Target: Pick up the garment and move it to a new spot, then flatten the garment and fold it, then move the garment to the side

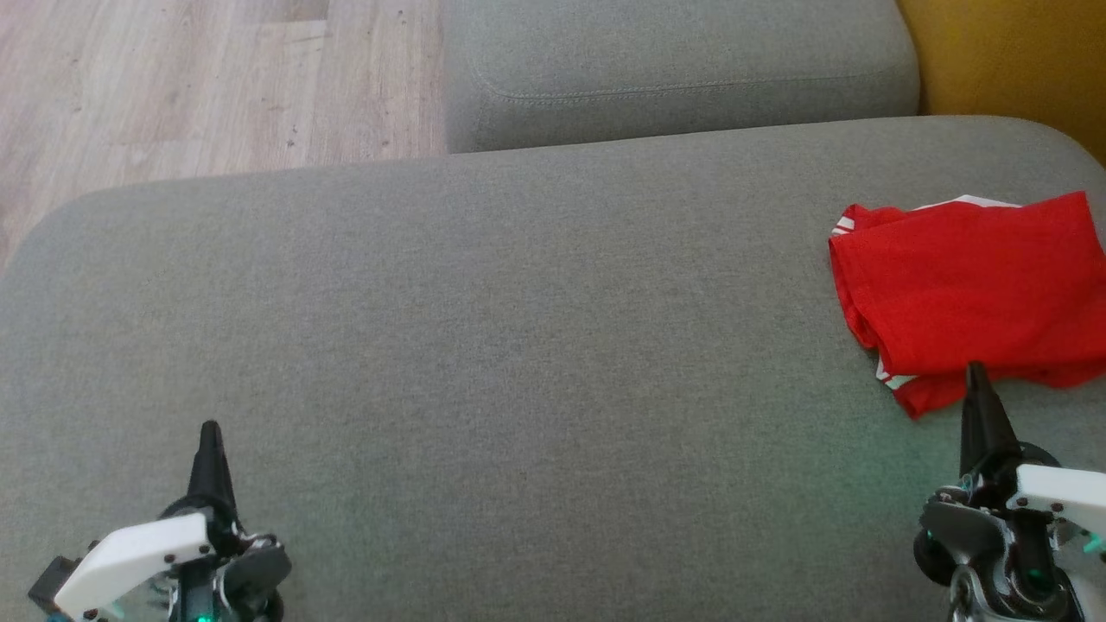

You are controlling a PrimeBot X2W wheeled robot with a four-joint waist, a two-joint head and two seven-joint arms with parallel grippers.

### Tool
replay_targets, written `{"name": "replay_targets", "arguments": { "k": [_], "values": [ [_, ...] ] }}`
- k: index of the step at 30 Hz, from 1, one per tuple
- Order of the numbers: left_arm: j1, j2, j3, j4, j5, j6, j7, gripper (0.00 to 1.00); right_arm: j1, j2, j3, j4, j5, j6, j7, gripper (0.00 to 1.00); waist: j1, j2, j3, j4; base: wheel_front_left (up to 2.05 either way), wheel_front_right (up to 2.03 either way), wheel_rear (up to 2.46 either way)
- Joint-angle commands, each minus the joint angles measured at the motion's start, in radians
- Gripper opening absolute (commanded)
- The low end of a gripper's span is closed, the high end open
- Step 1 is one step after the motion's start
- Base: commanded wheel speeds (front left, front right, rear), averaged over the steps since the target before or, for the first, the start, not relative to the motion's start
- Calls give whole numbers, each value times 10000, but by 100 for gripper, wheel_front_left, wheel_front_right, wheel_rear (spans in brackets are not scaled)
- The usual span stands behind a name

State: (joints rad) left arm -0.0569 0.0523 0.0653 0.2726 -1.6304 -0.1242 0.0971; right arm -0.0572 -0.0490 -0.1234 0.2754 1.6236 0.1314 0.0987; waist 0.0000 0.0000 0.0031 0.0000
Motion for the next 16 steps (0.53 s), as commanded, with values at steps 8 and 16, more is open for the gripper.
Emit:
{"name": "replay_targets", "arguments": {
  "k": [8, 16],
  "values": [
    [-501, 60, 380, -279, 131, -65, 77, 0, -499, -75, 176, -311, -84, -7, 81, 0, 0, 0, 0, 0, 0, 0, 0],
    [-502, 52, 391, -278, 140, -65, 85, 0, -500, -69, 167, -311, -92, -7, 88, 0, 0, 0, 0, 0, 0, 0, 0]
  ]
}}
